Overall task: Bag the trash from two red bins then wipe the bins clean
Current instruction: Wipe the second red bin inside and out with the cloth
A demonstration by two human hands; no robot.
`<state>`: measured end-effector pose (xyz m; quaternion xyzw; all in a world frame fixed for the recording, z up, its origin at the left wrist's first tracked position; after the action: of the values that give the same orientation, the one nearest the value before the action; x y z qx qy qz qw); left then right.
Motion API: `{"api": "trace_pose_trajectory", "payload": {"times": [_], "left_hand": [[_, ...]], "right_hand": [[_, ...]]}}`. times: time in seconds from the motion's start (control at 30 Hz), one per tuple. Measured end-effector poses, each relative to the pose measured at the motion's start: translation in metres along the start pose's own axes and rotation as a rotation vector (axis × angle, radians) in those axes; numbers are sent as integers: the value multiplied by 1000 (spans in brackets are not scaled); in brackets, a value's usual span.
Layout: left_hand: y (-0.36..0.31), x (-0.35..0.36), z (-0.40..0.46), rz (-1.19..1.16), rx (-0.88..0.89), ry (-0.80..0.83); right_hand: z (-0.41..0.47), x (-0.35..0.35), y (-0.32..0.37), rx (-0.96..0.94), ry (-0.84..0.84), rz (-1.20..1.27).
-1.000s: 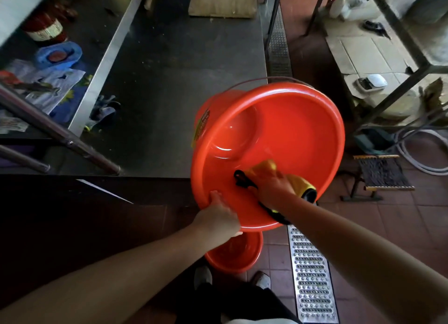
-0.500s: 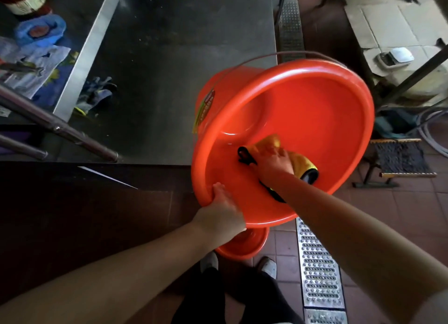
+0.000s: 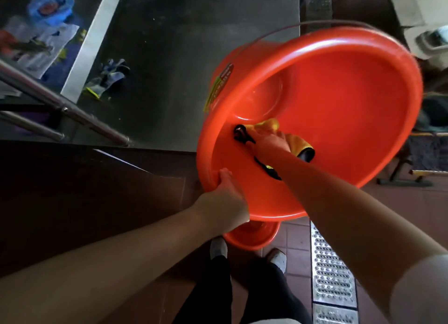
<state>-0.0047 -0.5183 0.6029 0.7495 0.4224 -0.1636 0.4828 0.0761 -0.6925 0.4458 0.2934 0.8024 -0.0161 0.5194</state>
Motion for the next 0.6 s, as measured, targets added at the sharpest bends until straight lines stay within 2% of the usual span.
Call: {"api": "trace_pose_trajectory", "payload": {"times": [0.3, 0.6], "left_hand": [[-9, 3, 1, 15, 73, 63], [-14, 1, 5, -135, 129, 49]], "right_hand": [[-91, 5, 7, 28, 10, 23], [-188, 1, 7, 24, 29, 30]]}}
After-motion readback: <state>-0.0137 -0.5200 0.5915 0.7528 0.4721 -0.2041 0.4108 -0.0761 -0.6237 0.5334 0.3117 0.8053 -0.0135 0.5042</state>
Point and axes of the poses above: each hand's wrist, its own z-axis towards the middle knuckle, its own x-axis out of the palm, y = z × x, the point moved 7 cm from there along z, towards the middle knuckle, and after that the axes turned 5 degrees about y, right-handed, at the moved point
